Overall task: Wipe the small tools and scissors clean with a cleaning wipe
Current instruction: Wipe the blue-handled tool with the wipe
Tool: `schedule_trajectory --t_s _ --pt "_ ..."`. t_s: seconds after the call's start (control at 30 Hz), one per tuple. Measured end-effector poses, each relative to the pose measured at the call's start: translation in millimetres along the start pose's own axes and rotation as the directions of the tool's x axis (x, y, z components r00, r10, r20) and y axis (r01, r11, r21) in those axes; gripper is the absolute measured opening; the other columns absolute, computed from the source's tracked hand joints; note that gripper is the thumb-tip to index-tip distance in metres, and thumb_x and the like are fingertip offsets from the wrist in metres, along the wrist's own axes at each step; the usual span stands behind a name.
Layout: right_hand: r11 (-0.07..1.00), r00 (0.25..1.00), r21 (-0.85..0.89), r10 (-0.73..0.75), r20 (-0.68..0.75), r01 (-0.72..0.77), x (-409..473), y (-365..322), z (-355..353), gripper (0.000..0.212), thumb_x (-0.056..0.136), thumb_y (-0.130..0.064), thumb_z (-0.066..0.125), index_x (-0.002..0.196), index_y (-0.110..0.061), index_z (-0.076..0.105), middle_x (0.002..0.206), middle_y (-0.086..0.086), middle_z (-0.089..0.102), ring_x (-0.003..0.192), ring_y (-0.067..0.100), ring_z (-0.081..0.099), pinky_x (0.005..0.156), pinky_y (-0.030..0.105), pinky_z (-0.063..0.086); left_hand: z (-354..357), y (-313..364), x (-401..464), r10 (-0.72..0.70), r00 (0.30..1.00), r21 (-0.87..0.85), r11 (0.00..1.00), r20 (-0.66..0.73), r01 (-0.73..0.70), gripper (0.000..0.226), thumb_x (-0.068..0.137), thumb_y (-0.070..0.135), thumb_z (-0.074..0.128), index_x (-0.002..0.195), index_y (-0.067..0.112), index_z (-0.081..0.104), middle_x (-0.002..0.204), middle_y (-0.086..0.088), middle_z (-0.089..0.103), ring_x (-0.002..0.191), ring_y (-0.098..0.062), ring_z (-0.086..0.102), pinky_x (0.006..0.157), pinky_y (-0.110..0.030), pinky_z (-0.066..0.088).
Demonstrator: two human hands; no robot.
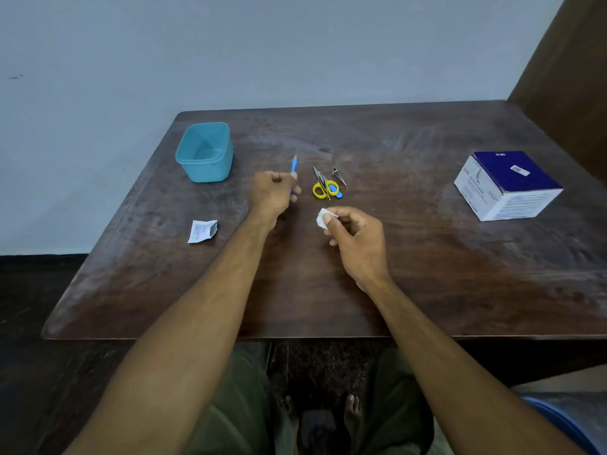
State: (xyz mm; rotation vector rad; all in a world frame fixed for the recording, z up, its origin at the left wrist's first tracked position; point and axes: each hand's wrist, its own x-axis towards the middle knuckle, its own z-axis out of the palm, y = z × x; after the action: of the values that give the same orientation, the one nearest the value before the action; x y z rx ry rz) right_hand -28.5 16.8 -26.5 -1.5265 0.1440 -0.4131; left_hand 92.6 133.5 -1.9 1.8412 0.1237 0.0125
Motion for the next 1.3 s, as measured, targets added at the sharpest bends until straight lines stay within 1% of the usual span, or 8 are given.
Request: schedule_trajectory --t_s 0.1,0.2,0.33,0.53,0.8,0.97,1.17,1.3 --pt "1.000 1.000 0.006 -0.003 0.007 0.003 2.0 0.6 -0.1 0.012 0.088 -0.007 0.065 0.094 -0.015 0.071 0.085 0.001 0.072 0.071 0.008 0.063 0.055 0.018 0.048 -21.2 -8.3 -39.6 -0.017 0.993 -0.123 0.992 0.115 0.031 0.014 0.093 0.018 0.062 0.081 0.011 0.062 0.064 0.000 0.064 0.038 -0.002 0.050 0.039 -0.016 0.036" --pt "1.000 1.000 0.021 -0.003 0.026 0.002 3.2 -1.9 1.8 0.012 0.086 -0.005 0.068 0.087 -0.017 0.069 0.081 -0.002 0.071 0.070 0.007 0.063 0.057 0.018 0.049 -28.1 -17.9 -64.5 0.008 0.993 -0.207 0.978 0.116 0.016 0.009 0.091 0.018 0.065 0.084 0.012 0.063 0.065 0.000 0.067 0.041 -0.005 0.051 0.041 -0.017 0.037" --pt "1.000 0.998 0.013 -0.021 0.060 0.020 4.9 -4.9 4.6 0.011 0.084 -0.007 0.070 0.081 -0.017 0.069 0.078 -0.007 0.070 0.070 0.005 0.062 0.061 0.022 0.051 -23.7 -25.3 -83.9 0.119 0.987 -0.184 0.978 0.111 -0.098 0.011 0.090 0.015 0.066 0.091 0.005 0.064 0.066 -0.003 0.068 0.041 -0.007 0.051 0.043 -0.017 0.039" --pt "0.998 0.994 0.035 0.054 0.093 -0.058 11.2 -7.0 11.1 0.008 0.085 -0.008 0.069 0.081 -0.015 0.068 0.081 0.001 0.070 0.071 0.008 0.064 0.065 0.024 0.053 -21.9 -29.4 -97.7 0.256 0.960 -0.150 0.960 0.113 -0.238 0.009 0.089 0.007 0.067 0.091 0.001 0.061 0.068 -0.008 0.066 0.044 -0.002 0.056 0.045 -0.015 0.043" --pt "0.973 0.992 0.213 0.109 -0.069 -0.092 17.7 -7.6 14.2 0.008 0.083 -0.004 0.071 0.083 -0.009 0.066 0.077 0.006 0.071 0.066 0.010 0.064 0.058 0.020 0.051 -22.1 -33.7 -95.0 0.238 0.961 -0.067 0.971 0.137 -0.231 0.010 0.094 0.015 0.061 0.094 0.010 0.070 0.073 -0.002 0.070 0.047 -0.006 0.058 0.050 -0.017 0.048" --pt "0.973 0.992 0.211 0.109 -0.064 -0.093 20.2 -5.0 17.7 0.008 0.083 -0.006 0.072 0.084 -0.011 0.065 0.076 0.001 0.072 0.067 0.009 0.064 0.057 0.020 0.050 -25.3 -31.4 -91.8 0.193 0.967 -0.135 0.976 0.168 -0.172 0.009 0.091 0.004 0.062 0.091 0.007 0.070 0.072 -0.006 0.069 0.053 -0.006 0.064 0.055 -0.015 0.052" --pt "0.996 0.997 0.067 0.060 0.040 -0.063 15.4 -3.3 16.5 0.010 0.082 -0.005 0.072 0.087 -0.011 0.066 0.078 0.005 0.070 0.063 0.009 0.065 0.059 0.019 0.049 -29.8 -29.7 -88.4 0.158 0.958 -0.263 0.960 0.238 -0.093 0.013 0.093 0.005 0.060 0.088 0.010 0.070 0.071 -0.006 0.071 0.059 -0.010 0.068 0.060 -0.016 0.054" --pt "0.973 0.986 0.167 0.165 -0.003 -0.162 24.4 -6.4 18.3 0.016 0.084 -0.009 0.072 0.098 -0.006 0.065 0.077 0.006 0.069 0.060 0.007 0.062 0.057 0.018 0.048 -31.1 -30.9 -88.1 0.180 0.950 -0.257 0.960 0.256 -0.113 0.015 0.095 0.003 0.056 0.088 0.009 0.067 0.069 -0.007 0.068 0.054 -0.008 0.064 0.056 -0.016 0.052"
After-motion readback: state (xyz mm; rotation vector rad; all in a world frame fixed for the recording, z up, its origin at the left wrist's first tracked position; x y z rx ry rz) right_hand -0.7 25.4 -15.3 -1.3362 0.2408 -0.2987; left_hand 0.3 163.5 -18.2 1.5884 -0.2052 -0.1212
